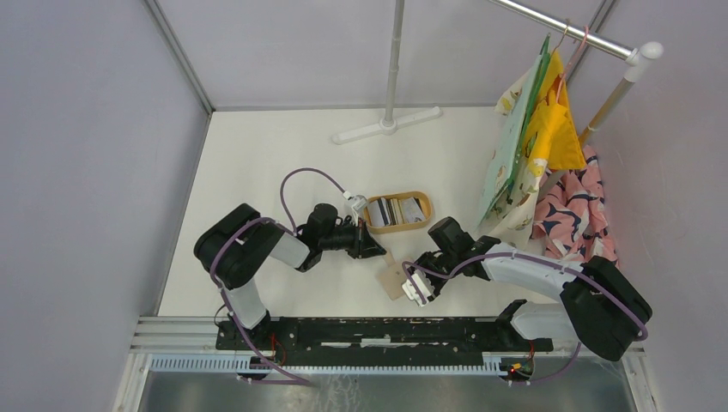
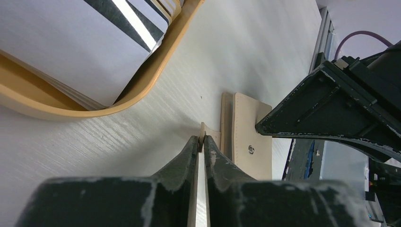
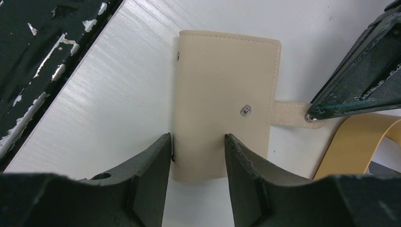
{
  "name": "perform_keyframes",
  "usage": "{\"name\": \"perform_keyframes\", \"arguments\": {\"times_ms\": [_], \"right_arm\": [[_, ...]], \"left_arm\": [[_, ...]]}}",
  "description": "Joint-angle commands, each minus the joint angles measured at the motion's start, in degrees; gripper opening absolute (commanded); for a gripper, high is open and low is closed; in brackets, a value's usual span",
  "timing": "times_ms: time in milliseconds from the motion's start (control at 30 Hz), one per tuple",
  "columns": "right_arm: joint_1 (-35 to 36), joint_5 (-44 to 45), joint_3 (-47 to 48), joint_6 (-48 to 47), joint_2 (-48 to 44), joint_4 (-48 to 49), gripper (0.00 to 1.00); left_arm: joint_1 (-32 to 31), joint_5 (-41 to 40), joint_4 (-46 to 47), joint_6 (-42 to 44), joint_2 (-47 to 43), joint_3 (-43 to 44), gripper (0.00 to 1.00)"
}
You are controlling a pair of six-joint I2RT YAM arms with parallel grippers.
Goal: Put the credit cards into the card holder
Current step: Close the card holder at the center of the board.
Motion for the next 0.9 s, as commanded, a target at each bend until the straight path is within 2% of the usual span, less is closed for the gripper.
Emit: {"name": "perform_keyframes", "arguments": {"times_ms": [0, 100, 267, 433, 600, 800, 867], "right_arm": [[0.6, 0.8, 0.7, -0.4, 0.5, -1.1, 0.51], [0.6, 0.8, 0.7, -0.5, 0.5, -1.2, 0.51], [0.7, 1.0, 0.8, -0.5, 0.6, -1.3, 0.51], [0.7, 1.0, 0.9, -0.5, 0.8, -1.3, 0.51], [0.8, 1.1, 0.9, -0.5, 0.9, -1.4, 0.51], [0.8, 1.2, 1.0, -0.5, 1.0, -1.4, 0.51], [0.8, 1.2, 1.0, -0.5, 1.1, -1.5, 0.51]], "left_arm": [[0.5, 1.2, 1.9, -1.4, -0.2, 1.2, 0.11], [0.7, 1.1, 1.3, -1.1, -0.5, 1.4, 0.08], [0.7, 1.2, 0.8, -0.6, -1.0, 1.4, 0.21], [0.8, 1.4, 0.5, -0.1, -1.4, 1.5, 0.21], [1.1, 1.6, 0.2, 0.1, -1.5, 1.5, 0.15], [1.2, 1.8, 0.3, 0.2, -1.3, 1.6, 0.14], [1.2, 2.4, 0.5, 0.2, -1.1, 1.6, 0.05]]}}
